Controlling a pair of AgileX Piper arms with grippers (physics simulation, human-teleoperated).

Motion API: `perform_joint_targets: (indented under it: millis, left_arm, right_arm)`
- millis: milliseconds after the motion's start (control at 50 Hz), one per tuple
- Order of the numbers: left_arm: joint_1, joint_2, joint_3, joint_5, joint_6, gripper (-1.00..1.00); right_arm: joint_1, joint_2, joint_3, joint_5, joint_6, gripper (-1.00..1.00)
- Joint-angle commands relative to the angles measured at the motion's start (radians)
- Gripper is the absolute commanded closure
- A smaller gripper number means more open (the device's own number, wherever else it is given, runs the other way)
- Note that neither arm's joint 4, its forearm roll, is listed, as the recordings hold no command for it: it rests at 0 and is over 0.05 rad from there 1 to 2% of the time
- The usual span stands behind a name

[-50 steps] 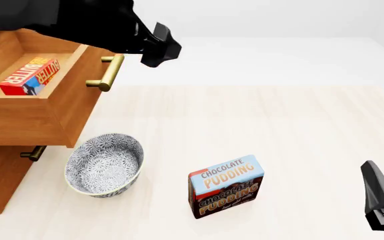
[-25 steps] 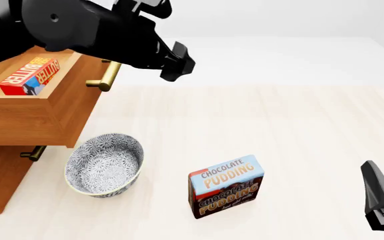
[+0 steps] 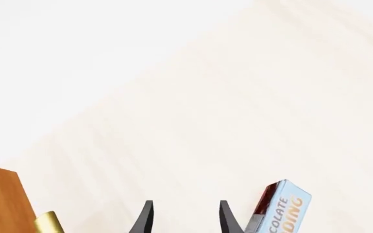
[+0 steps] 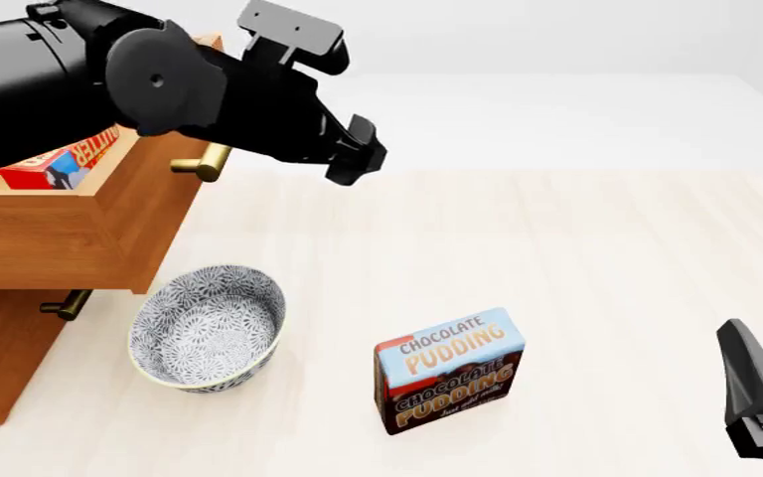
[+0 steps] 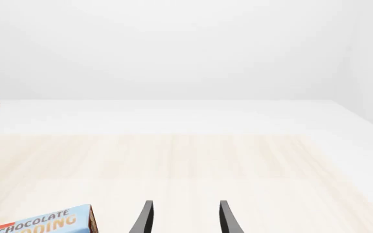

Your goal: Put the butter at the back in the top drawer of the cabinet and close it.

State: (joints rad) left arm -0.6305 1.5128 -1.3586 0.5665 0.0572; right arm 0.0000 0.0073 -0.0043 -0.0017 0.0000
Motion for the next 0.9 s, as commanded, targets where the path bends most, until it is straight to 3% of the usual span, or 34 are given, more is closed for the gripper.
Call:
perform_joint_targets:
  millis: [20, 900]
  left_arm:
    - [0.018, 0.001, 0.031, -0.016, -0.003, -1.00]
    - [0.104, -0.003, 0.104, -0.055, 0.011, -1.00]
  right_arm:
    - [0.000, 0.000, 0.000, 0.000, 0.000, -1.00]
    - [0.000, 0.000, 0.000, 0.000, 0.000, -1.00]
